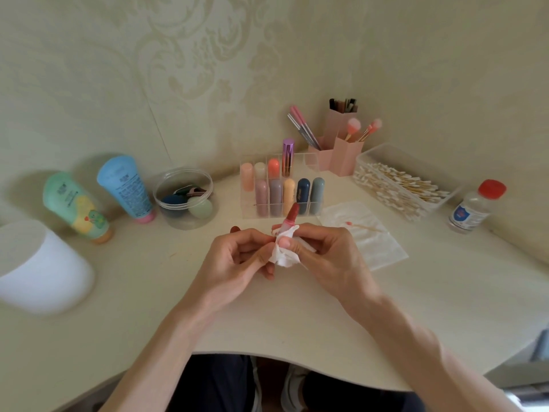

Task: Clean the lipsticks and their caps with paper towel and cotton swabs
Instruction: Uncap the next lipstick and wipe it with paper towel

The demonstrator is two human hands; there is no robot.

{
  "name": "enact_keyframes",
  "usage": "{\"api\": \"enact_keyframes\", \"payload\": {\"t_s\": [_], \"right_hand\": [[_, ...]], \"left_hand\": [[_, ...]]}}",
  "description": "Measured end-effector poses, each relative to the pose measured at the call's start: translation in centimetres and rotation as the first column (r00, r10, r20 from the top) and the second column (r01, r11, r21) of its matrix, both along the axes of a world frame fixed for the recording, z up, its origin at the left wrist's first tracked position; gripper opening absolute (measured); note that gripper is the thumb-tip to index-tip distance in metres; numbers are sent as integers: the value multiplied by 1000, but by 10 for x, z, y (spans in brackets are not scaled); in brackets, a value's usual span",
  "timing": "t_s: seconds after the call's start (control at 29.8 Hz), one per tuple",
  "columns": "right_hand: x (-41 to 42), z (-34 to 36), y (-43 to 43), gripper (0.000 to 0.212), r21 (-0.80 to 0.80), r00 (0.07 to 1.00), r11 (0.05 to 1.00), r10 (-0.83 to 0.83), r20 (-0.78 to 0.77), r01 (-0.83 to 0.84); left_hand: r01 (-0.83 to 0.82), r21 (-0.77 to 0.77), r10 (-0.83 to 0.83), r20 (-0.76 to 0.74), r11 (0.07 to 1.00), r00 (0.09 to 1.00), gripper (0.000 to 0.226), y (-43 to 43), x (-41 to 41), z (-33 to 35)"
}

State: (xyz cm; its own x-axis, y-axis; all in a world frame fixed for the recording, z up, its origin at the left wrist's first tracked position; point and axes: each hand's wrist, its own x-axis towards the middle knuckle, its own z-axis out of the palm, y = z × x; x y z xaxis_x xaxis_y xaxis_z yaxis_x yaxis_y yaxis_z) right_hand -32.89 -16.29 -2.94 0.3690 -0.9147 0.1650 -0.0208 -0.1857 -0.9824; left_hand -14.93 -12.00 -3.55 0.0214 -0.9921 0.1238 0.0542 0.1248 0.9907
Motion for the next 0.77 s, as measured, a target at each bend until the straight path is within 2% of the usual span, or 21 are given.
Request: {"api": "enact_keyframes", "payload": {"t_s": [0.17,0.27,0.4,0.47,0.57,0.64,0.77], "right_hand": [[-2,2,0,31,78,996,996,27,86,-33],[-3,1,1,30,94,993,995,29,119,-41],[0,1,2,27,143,990,988,46,133,-65],[1,-1,2,21,147,990,986,55,132,-75],[3,-1,2,17,165,992,986,13,122,-33],[3,0,2,15,162,993,987,-1,120,-18],[1,2,2,18,118,989,993,4,146,-21]], "left_hand": [[29,90,-25,-45,996,999,31,1,0,8],[24,102,-19,-48,994,999,24,2,0,11],[-73,93,81,-83,993,993,21,4,-2,10],[-108,70,111,-45,992,993,22,4,-2,7],[-165,-23,167,109,986,980,17,6,-4,4],[-176,-48,181,140,983,973,20,6,-5,4],[-55,87,57,-17,995,998,34,2,-3,9]]}}
